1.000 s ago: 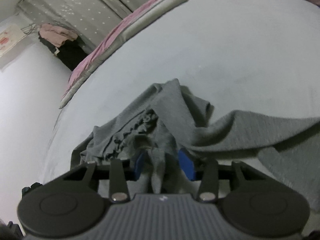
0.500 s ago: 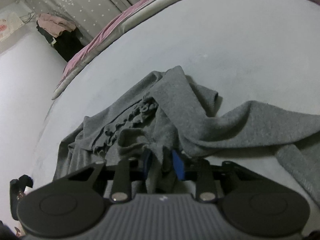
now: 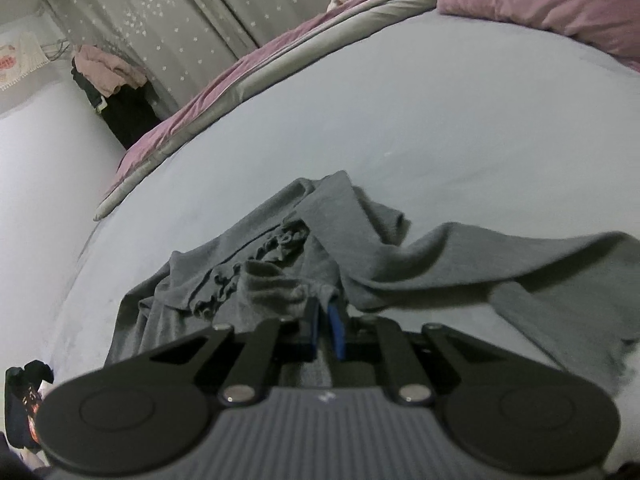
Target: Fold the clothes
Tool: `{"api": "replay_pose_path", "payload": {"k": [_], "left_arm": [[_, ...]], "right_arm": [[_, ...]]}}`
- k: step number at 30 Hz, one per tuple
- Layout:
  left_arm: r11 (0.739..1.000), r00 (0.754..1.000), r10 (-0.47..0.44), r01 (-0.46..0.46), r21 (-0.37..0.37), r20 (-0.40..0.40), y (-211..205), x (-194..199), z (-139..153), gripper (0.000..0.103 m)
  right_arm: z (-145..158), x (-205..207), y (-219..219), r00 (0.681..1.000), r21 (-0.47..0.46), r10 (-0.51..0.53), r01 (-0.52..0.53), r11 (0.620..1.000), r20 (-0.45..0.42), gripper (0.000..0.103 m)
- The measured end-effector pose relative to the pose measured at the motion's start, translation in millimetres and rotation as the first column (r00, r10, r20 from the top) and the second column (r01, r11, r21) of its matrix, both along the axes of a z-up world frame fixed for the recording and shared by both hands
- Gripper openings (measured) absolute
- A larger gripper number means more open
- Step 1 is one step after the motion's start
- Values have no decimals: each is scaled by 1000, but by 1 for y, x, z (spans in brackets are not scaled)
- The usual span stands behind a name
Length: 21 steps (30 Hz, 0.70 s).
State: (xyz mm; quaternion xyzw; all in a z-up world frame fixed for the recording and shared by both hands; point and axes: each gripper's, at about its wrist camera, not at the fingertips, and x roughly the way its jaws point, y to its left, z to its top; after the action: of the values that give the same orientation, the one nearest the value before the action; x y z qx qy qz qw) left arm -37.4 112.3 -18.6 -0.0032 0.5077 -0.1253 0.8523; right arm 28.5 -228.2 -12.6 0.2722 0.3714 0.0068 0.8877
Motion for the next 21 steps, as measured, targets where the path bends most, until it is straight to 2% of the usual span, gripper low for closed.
{"api": "replay_pose_path", "payload": {"k": [4, 7, 9, 12, 21], "left_arm": [[1000, 1000, 9, -9, -4, -9, 0, 1, 2, 32], [1000, 1000, 16, -16, -7, -15, 0, 1, 3, 23], [1000, 1000, 20, -20, -9, -20, 0, 1, 4, 13], [1000, 999, 27, -27, -11, -26, 0, 2, 5, 7], [992, 997, 79, -81, -94, -25, 22, -13, 17, 4]], "right_arm": [[7, -18, -13, 1000, -34, -20, 19, 999, -20, 7], [12, -36, -27, 999, -26, -46, 45, 999, -29, 7], [15, -47, -35, 998, -24, -59, 58, 998, -34, 7], [19, -62, -43, 997, -23, -71, 71, 997, -35, 7], [25, -94, -43, 996, -46, -50, 46, 998, -70, 7]]}}
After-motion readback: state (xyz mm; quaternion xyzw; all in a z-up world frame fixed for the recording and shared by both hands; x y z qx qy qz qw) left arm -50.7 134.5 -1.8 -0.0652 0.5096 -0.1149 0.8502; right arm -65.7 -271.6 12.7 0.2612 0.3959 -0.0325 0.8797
